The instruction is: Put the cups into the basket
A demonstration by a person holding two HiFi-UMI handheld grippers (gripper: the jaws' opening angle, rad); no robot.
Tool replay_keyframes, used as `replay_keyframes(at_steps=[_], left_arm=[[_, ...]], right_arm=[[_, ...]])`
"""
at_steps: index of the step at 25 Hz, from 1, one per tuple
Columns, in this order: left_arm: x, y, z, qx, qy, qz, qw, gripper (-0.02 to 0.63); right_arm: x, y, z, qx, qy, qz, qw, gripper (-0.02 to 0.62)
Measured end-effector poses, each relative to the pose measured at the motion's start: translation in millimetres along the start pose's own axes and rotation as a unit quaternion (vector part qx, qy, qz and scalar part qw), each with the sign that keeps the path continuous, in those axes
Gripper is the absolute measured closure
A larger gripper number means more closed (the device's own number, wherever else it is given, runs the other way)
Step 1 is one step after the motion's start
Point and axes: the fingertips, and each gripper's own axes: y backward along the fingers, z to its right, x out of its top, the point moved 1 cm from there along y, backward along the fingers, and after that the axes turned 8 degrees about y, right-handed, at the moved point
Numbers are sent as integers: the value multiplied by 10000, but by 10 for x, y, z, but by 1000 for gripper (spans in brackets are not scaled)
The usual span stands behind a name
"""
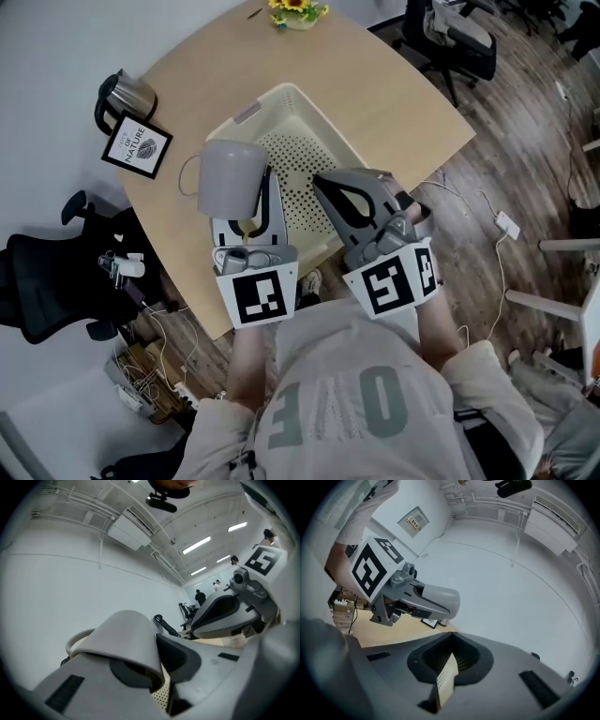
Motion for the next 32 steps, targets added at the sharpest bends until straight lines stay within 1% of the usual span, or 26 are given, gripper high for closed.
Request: replay_keyframes(at_steps=[2,3,6,8,9,12,14,15,17,19,21,26,27,28,29,30,32], left_arm=[[-107,-105,2,-160,-425,-410,9981,557],[-187,-148,11,-253,-615,-671,9955,557],[-437,-292,42,-566,-1023,-1451,9825,557],[-599,-386,50,-728,-1334,-1962,9687,557],[-688,-426,58,-811,-1505,-2223,9599,557],[-984,-513,106,-1165,-1922,-2999,9271,557],[-1193,-541,144,-1486,-2149,-3448,9016,557],[-1303,-548,160,-1667,-2267,-3658,8871,557],[-1543,-555,173,-2021,-2509,-4096,8535,557],[-1788,-556,146,-2285,-2811,-4530,8146,557],[-2008,-548,99,-2457,-3179,-4897,7738,557],[-2420,-463,42,-2895,-3915,-5503,6783,557],[-2488,-444,39,-2981,-4047,-5575,6607,557],[-2551,-431,39,-3053,-4170,-5623,6455,557],[-2607,-422,44,-3109,-4282,-5649,6331,557],[-2656,-418,51,-3146,-4376,-5662,6236,557],[-2723,-420,72,-3183,-4516,-5670,6109,557]], right_arm=[[-51,-43,-21,87,-87,44,9999,597],[-73,-61,-33,132,-124,56,9998,597],[-98,-97,-32,222,-224,127,9994,597],[-84,-108,-23,259,-299,209,9990,597],[-82,-109,-21,273,-330,241,9988,597],[-131,-111,-30,297,-370,222,9986,597],[-173,-109,-42,308,-393,175,9986,597],[-185,-105,-44,315,-419,166,9985,597],[-197,-99,-38,334,-471,161,9982,597],[-206,-97,-38,356,-486,152,9981,597],[-219,-90,-56,388,-491,139,9979,597],[-262,-76,-110,463,-529,91,9975,597],[-270,-77,-113,468,-537,82,9974,597],[-280,-78,-116,472,-549,72,9973,597],[-291,-80,-118,474,-566,61,9972,597],[-304,-83,-118,476,-584,48,9971,597],[-336,-90,-110,469,-612,16,9970,597]])
